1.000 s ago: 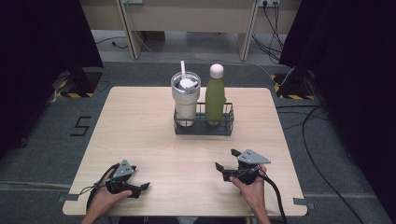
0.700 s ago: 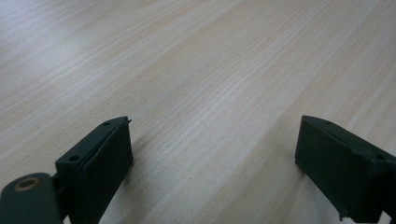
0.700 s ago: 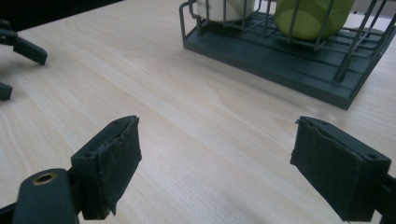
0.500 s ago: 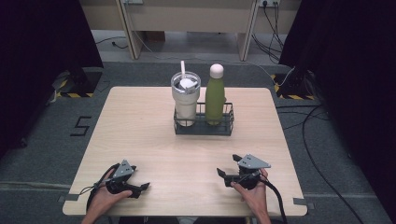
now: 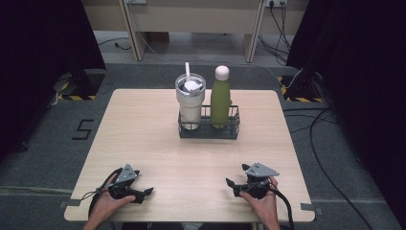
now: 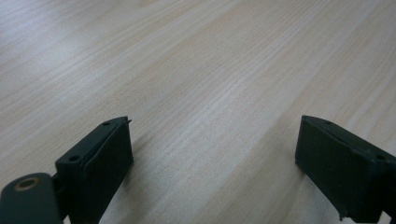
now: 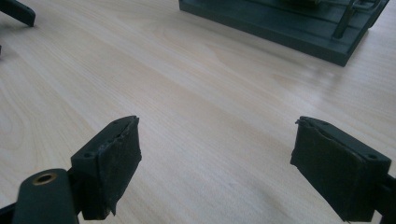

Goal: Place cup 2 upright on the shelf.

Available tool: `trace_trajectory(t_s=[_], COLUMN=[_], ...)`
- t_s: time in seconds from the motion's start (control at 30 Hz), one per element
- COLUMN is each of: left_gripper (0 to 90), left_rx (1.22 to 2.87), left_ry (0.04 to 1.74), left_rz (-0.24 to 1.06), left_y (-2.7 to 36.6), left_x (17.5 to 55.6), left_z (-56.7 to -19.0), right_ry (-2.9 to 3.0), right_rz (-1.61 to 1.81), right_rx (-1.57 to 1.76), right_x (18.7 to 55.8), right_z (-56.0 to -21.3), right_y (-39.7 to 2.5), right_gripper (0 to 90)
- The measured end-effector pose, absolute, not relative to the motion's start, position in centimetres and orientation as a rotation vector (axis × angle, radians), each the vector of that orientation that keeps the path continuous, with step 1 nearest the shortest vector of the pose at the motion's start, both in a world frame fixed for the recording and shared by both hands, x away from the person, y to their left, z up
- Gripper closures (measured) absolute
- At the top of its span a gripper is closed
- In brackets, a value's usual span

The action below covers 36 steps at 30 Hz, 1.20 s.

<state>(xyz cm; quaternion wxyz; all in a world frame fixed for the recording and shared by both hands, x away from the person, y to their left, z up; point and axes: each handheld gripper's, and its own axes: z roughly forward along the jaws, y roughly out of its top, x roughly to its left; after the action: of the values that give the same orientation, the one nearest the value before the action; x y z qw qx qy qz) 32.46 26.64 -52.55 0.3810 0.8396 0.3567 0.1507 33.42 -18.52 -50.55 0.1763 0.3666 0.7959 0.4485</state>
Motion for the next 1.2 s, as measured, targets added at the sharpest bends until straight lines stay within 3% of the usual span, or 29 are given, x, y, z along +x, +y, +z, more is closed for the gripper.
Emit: trace_trajectory(t_s=[0.7, 0.97, 1.2], left_gripper=[10.3, 10.3, 10.3], left_rx=[2.143, 2.145, 2.145], left_ry=[0.91, 0.904, 0.903], left_rz=[0.384, 0.383, 0.382], left_y=[26.7, 26.7, 26.7], left_x=[32.4, 32.4, 32.3], left_z=[-52.6, -52.6, -52.6], right_ry=[2.357, 2.415, 2.423], right_rz=[1.038, 0.992, 0.982], right_rx=[1.096, 1.079, 1.077], right_x=[32.9, 32.9, 33.0], right_z=[-51.6, -52.0, -52.1], right_y=[-18.7, -18.4, -18.4], right_gripper=[15.2, 2.6, 0.7])
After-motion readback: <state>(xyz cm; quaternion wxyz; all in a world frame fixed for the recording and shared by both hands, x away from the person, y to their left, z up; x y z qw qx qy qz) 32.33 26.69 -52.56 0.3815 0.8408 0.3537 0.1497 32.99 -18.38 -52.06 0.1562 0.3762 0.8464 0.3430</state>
